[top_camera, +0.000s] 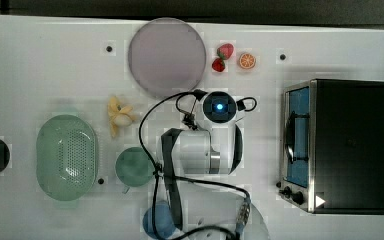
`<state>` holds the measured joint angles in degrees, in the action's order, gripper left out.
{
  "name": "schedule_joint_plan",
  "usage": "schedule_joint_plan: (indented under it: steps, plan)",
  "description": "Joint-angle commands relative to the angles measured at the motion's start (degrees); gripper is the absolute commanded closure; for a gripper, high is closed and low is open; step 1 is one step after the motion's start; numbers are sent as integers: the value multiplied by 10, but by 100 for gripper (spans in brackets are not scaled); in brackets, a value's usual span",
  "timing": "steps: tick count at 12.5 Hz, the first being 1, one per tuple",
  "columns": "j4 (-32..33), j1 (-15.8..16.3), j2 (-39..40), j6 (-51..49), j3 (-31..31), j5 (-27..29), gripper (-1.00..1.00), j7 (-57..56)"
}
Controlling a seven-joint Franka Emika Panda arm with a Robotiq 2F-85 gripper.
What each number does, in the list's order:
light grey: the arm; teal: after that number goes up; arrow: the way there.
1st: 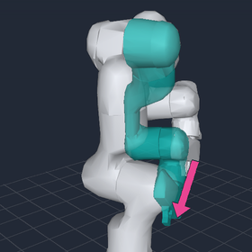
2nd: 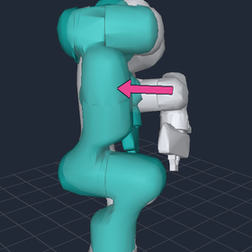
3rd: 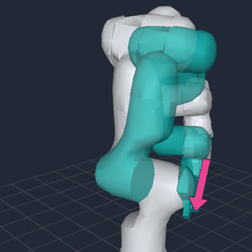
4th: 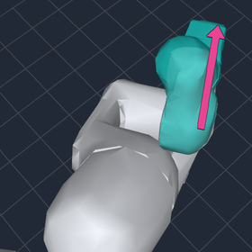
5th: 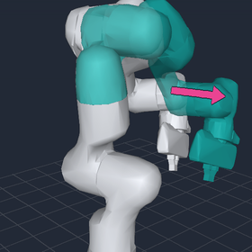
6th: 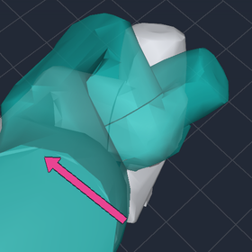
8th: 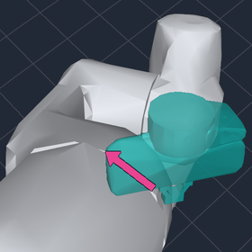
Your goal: Pick ketchup from strainer and place it on the table
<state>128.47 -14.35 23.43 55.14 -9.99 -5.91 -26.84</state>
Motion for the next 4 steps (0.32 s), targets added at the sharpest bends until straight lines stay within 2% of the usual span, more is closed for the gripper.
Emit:
schedule_joint_plan:
  steps: [1,4]
  plan:
    - [-64,-1,-93,-62,-9,3,-100,-20]
    - [-157,-1,-133,-179,-9,4,-100,21]
